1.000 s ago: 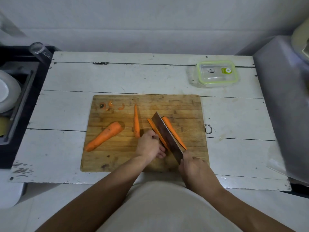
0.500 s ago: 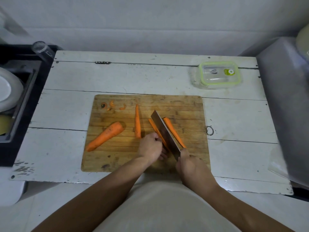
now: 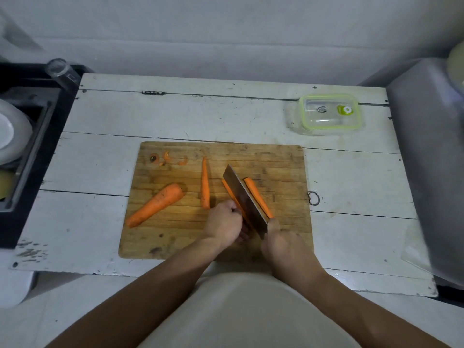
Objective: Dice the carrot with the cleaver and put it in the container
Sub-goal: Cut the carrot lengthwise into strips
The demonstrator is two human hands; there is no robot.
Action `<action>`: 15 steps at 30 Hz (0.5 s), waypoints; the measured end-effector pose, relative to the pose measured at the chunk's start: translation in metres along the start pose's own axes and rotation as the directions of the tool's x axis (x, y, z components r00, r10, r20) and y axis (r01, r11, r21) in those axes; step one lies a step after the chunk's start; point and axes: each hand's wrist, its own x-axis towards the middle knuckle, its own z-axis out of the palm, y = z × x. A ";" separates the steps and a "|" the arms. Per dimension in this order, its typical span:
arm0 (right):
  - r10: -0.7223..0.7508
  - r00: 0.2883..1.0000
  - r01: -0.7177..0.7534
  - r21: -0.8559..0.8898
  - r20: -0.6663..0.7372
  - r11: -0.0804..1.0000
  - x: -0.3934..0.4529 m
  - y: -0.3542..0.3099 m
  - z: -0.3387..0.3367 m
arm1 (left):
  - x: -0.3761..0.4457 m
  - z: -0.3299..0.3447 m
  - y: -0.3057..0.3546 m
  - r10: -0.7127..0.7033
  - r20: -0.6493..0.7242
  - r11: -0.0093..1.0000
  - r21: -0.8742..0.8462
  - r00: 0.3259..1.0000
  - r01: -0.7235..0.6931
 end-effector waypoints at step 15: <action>-0.094 0.996 0.094 -0.013 -0.005 0.995 -0.009 0.001 -0.005 | -0.001 -0.004 0.003 0.012 0.024 1.000 -0.023 1.000 -0.011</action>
